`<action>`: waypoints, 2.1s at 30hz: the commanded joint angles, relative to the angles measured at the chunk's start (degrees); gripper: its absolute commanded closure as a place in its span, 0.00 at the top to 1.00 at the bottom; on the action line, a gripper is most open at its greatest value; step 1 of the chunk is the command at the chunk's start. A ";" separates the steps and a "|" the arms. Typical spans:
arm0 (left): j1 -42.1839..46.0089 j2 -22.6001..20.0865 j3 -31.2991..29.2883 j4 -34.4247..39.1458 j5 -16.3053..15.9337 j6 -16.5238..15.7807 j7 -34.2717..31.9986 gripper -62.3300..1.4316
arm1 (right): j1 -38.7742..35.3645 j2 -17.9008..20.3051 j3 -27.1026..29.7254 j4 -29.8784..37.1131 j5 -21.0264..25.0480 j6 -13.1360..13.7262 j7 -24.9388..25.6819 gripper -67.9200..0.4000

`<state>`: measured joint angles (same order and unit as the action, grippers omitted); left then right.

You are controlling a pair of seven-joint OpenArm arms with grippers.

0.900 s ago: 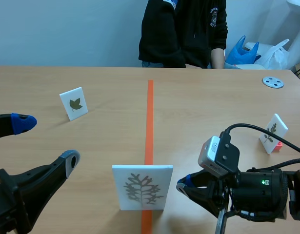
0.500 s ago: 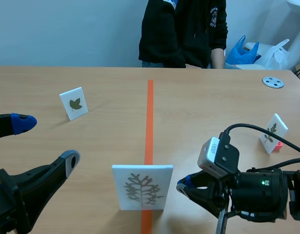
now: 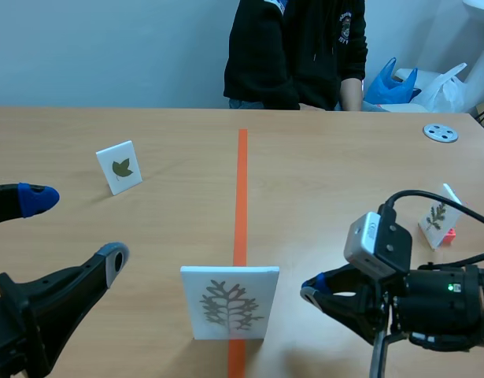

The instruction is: Sort the leaf by its shape. The table is split by an orange tape line. A compound leaf with several leaflets goes to the left side, a simple leaf with one blade goes to the right side. Return to the home posture when a red brick is placed on the table.

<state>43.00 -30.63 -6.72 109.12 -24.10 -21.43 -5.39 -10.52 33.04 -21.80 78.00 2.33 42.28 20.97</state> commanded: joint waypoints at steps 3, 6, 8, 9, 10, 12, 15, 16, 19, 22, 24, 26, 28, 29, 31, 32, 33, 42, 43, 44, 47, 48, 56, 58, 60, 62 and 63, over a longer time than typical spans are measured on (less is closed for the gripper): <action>-0.02 0.15 -0.26 0.55 -0.50 -0.13 -0.61 1.00 | -1.14 1.95 4.26 2.43 0.92 0.44 2.34 0.02; -0.02 0.13 -0.26 0.55 -0.50 -0.13 -0.59 1.00 | -3.19 2.75 7.43 4.61 1.11 0.44 2.60 0.02; -0.02 0.13 -0.26 0.55 -0.50 -0.13 -0.59 1.00 | -5.03 3.04 9.81 6.40 1.16 0.44 2.80 0.02; -0.02 0.13 -0.26 0.55 -0.50 -0.13 -0.59 1.00 | -5.97 3.02 11.17 7.28 1.44 0.44 2.75 0.02; -0.02 0.13 -0.26 0.55 -0.50 -0.13 -0.59 1.00 | -6.93 2.97 12.44 8.11 2.25 0.44 2.75 0.02; -0.02 0.13 -0.26 0.55 -0.50 -0.13 -0.59 1.00 | -8.98 2.97 15.04 9.73 4.87 0.44 2.73 0.02; -0.02 0.13 -0.26 0.55 -0.50 -0.13 -0.59 1.00 | -12.55 2.75 19.32 11.98 8.31 0.44 2.23 0.02; -0.02 0.13 -0.26 0.55 -0.50 -0.13 -0.59 1.00 | -13.64 2.58 20.72 12.57 9.01 0.44 1.99 0.02; -0.02 0.13 -0.26 0.55 -0.50 -0.13 -0.59 1.00 | -17.09 2.47 24.81 13.99 12.74 0.44 0.83 0.03; -0.02 0.13 -0.26 0.55 -0.50 -0.13 -0.59 1.00 | -20.09 1.81 29.42 14.78 16.68 0.44 -1.97 0.03; -0.02 0.13 -0.26 0.55 -0.50 -0.13 -0.59 1.00 | -21.55 0.81 32.76 14.82 19.61 0.44 -3.67 0.03; -0.02 0.13 -0.26 0.55 -0.50 -0.13 -0.59 1.00 | -22.69 -0.44 35.95 14.82 22.64 0.44 -5.68 0.03; -0.02 0.13 -0.26 0.55 -0.50 -0.13 -0.59 1.00 | -23.15 -1.90 38.82 14.80 24.92 0.44 -8.22 0.03; -0.02 0.13 -0.26 0.55 -0.50 -0.13 -0.59 1.00 | -23.12 -2.58 40.06 14.80 25.75 0.44 -9.90 0.03; -0.02 0.13 -0.26 0.55 -0.50 -0.13 -0.59 1.00 | -23.10 -3.41 41.53 14.80 27.19 0.44 -12.35 0.03; -0.02 0.13 -0.26 0.55 -0.50 -0.13 -0.59 1.00 | -23.10 -3.58 41.81 14.80 27.89 0.44 -13.11 0.03; -0.02 0.13 -0.26 0.55 -0.50 -0.13 -0.59 1.00 | -23.10 -3.74 41.83 14.80 28.02 0.44 -13.62 0.04; -0.02 0.13 -0.26 0.55 -0.50 -0.13 -0.59 1.00 | -22.62 -3.85 41.59 14.80 27.98 0.44 -13.97 0.66; -0.02 0.13 -0.26 0.55 -0.50 -0.13 -0.59 1.00 | -22.62 -3.85 41.48 14.80 27.96 0.44 -13.97 0.71; -0.02 0.13 -0.26 0.55 -0.50 -0.13 -0.59 1.00 | -22.62 -3.80 41.13 14.80 27.93 0.44 -13.97 0.78; -0.02 0.13 -0.26 0.55 -0.50 -0.13 -0.59 1.00 | -22.32 -3.19 38.66 14.80 27.89 0.44 -14.01 1.00; -0.02 0.13 -0.26 0.55 -0.50 -0.13 -0.61 1.00 | -22.14 -2.82 37.42 14.80 27.89 0.44 -14.01 1.00; -0.02 0.13 -0.26 0.55 -0.50 -0.13 -0.59 1.00 | -16.37 0.52 24.13 14.75 21.64 0.44 -14.03 1.00; -0.02 0.13 -0.26 0.55 -0.50 -0.13 -0.59 1.00 | -14.40 0.98 20.37 14.62 19.87 0.44 -14.03 1.00; -0.02 0.13 -0.26 0.55 -0.50 -0.13 -0.59 1.00 | -12.46 1.07 16.83 14.29 18.05 -0.76 -14.03 1.00; -0.02 0.13 -0.26 0.55 -0.48 -0.13 -0.59 1.00 | -10.56 1.07 13.25 13.60 16.74 -1.38 -14.01 1.00; -0.02 0.13 -0.26 0.55 -0.46 -0.13 -0.59 1.00 | -9.68 1.07 11.41 13.18 16.28 -2.03 -13.99 1.00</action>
<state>43.00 -30.63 -6.72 109.12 -24.08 -21.43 -4.97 -20.97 33.69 -10.63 91.50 18.24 40.80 6.11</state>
